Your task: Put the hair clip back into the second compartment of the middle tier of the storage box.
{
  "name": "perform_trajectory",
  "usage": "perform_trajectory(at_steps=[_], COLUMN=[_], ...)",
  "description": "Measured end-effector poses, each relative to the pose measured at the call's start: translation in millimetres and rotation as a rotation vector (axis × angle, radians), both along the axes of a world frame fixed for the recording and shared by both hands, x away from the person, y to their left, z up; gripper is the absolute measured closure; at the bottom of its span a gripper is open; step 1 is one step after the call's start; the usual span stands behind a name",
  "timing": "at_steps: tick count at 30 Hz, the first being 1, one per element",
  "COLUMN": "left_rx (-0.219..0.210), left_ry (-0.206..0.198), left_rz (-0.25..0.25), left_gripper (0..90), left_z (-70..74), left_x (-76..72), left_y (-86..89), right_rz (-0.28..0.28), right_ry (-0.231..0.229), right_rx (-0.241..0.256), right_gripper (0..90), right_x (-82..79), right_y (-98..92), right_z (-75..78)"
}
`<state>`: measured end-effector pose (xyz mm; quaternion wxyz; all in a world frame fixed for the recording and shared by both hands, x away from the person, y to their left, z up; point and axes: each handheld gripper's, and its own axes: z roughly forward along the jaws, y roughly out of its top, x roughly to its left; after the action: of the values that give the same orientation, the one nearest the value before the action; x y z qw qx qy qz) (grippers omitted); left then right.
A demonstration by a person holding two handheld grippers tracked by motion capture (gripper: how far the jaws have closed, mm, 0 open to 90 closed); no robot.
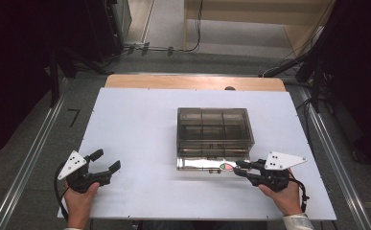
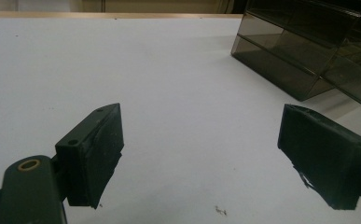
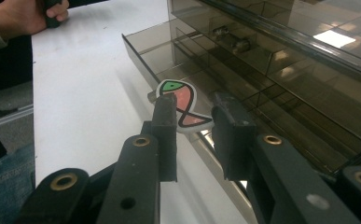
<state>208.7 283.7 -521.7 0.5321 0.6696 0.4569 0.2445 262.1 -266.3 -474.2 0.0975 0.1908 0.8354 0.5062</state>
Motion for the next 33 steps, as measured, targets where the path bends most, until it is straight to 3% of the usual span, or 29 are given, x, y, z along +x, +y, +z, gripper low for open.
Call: perform_trajectory(at_steps=[18,28,33], left_rx=[0.0,0.0,-0.001], left_ry=[-0.001,-0.002,-0.002], left_rz=[0.001,0.0,0.0], left_gripper=[14.8,14.8,14.7], left_z=[0.0,0.0,0.0], left_x=[-0.1,-0.2,-0.2], left_y=[0.0,0.0,-0.1], right_rz=[-0.067,-0.103,-0.114], right_ry=[-0.011,-0.006,0.001], right_rx=[-0.014,-0.04,-0.077], right_gripper=[69.4,69.5,69.5], right_x=[9.6,13.5,15.9], right_y=[14.1,25.4,37.4], right_z=[0.1,-0.5,-0.4])
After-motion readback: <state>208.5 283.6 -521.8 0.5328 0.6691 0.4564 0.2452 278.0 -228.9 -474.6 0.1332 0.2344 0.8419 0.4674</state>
